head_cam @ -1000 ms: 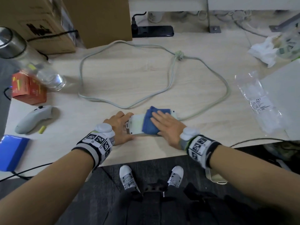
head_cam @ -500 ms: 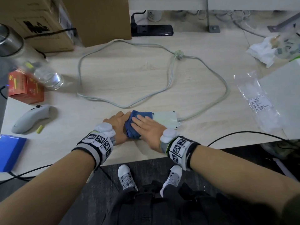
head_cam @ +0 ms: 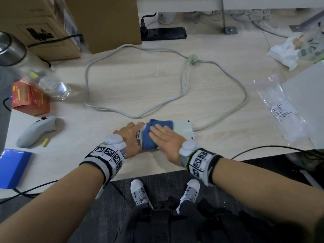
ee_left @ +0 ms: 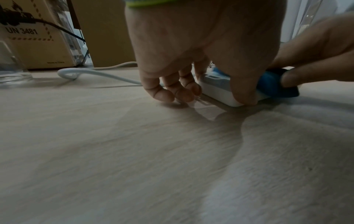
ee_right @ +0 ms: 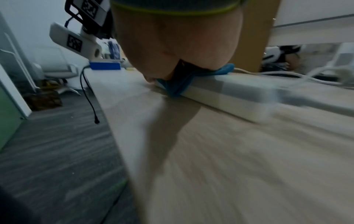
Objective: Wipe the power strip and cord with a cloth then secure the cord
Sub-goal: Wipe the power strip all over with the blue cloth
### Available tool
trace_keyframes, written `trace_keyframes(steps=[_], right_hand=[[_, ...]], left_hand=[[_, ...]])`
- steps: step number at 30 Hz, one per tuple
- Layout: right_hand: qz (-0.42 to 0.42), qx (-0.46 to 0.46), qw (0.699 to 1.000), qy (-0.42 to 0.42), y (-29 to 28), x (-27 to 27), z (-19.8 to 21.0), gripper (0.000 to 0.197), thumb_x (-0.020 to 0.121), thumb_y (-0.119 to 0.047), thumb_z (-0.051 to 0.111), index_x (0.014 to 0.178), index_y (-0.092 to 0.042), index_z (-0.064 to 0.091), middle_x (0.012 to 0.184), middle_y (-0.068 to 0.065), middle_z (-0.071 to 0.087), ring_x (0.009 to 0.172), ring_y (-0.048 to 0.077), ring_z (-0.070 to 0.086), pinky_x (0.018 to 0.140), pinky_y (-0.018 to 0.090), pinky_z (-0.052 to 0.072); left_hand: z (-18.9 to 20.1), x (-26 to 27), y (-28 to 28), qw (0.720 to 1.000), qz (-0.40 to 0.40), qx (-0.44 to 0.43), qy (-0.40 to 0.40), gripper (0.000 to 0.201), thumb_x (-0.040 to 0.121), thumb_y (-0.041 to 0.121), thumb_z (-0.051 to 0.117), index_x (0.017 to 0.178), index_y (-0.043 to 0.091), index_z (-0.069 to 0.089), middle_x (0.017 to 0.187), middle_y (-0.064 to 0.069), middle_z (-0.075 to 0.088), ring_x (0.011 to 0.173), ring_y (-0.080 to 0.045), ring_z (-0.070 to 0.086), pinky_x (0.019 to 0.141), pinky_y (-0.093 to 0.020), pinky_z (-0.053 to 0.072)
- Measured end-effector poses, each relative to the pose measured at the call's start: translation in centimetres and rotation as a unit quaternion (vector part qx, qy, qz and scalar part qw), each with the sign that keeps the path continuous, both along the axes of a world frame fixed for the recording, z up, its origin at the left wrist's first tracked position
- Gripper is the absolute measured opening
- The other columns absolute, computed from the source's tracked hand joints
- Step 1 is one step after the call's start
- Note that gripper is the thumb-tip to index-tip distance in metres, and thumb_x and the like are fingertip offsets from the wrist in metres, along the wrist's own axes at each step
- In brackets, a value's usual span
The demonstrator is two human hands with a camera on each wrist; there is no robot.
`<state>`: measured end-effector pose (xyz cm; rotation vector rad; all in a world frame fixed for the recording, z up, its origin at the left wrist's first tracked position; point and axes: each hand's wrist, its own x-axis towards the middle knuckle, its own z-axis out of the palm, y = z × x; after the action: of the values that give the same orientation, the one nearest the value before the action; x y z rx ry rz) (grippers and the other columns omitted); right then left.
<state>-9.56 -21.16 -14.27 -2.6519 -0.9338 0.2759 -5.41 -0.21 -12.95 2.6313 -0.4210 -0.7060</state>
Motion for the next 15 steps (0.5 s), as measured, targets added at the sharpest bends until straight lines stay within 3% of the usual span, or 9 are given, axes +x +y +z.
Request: trace_keyframes(steps=[4, 7, 9, 11, 13, 15], right_hand=[[0.027, -0.026, 0.998, 0.043, 1.0, 1.0, 0.2, 0.059, 0.091, -0.001, 0.054, 0.144, -0.004, 0.03, 0.154, 0.016, 0.023, 0.143, 0.035, 0.015, 0.116, 0.042, 0.006], [-0.014, -0.033, 0.998, 0.042, -3.9, 0.7, 0.9, 0.054, 0.087, -0.006, 0.059, 0.138, -0.002, 0.042, 0.146, 0.019, 0.038, 0.135, 0.039, 0.032, 0.11, 0.052, 0.017], [-0.061, -0.034, 0.997, 0.033, -8.0, 0.2, 0.7, 0.049, 0.088, -0.02, 0.053, 0.133, 0.0, 0.048, 0.138, 0.022, 0.048, 0.127, 0.042, 0.042, 0.102, 0.059, 0.032], [-0.07, -0.04, 0.996, 0.038, -10.5, 0.0, 0.5, 0.049, 0.088, -0.025, 0.044, 0.133, -0.004, 0.043, 0.133, 0.024, 0.053, 0.126, 0.041, 0.044, 0.094, 0.061, 0.041], [-0.066, -0.046, 0.996, 0.027, -10.4, 0.0, 0.1, 0.049, 0.09, -0.023, 0.041, 0.136, -0.007, 0.034, 0.138, 0.022, 0.048, 0.133, 0.036, 0.031, 0.1, 0.059, 0.037], [-0.071, -0.037, 0.996, 0.03, -8.1, 0.0, 0.0, 0.053, 0.093, -0.016, 0.045, 0.143, -0.008, 0.029, 0.148, 0.019, 0.034, 0.141, 0.032, 0.016, 0.11, 0.054, 0.024]], left_hand=[[-0.1, -0.2, 0.1, 1.0, -0.006, 0.002, -0.009, 0.074, 0.065, 0.058, 0.07, 0.129, 0.038, 0.038, 0.094, 0.006, 0.048, 0.082, -0.022, 0.059, 0.073, -0.038, 0.052], [0.0, 0.1, 0.2, 1.0, 0.009, 0.022, 0.005, 0.081, 0.063, 0.059, 0.071, 0.132, 0.043, 0.032, 0.099, 0.009, 0.048, 0.088, -0.02, 0.057, 0.077, -0.035, 0.049], [0.2, 0.1, 0.2, 0.999, 0.005, 0.032, 0.022, 0.085, 0.064, 0.058, 0.07, 0.136, 0.044, 0.027, 0.103, 0.01, 0.046, 0.093, -0.022, 0.057, 0.081, -0.037, 0.049], [0.2, 0.1, 0.2, 0.999, 0.004, 0.029, 0.027, 0.085, 0.066, 0.057, 0.07, 0.137, 0.042, 0.026, 0.105, 0.008, 0.047, 0.096, -0.025, 0.057, 0.084, -0.039, 0.049], [0.2, 0.0, 0.2, 0.999, 0.001, 0.03, 0.029, 0.085, 0.067, 0.057, 0.07, 0.138, 0.042, 0.025, 0.109, 0.005, 0.05, 0.097, -0.026, 0.058, 0.084, -0.04, 0.049], [0.0, 0.0, 0.1, 0.999, 0.01, 0.031, 0.028, 0.086, 0.067, 0.057, 0.07, 0.139, 0.042, 0.023, 0.113, 0.004, 0.052, 0.099, -0.027, 0.059, 0.085, -0.039, 0.05]])
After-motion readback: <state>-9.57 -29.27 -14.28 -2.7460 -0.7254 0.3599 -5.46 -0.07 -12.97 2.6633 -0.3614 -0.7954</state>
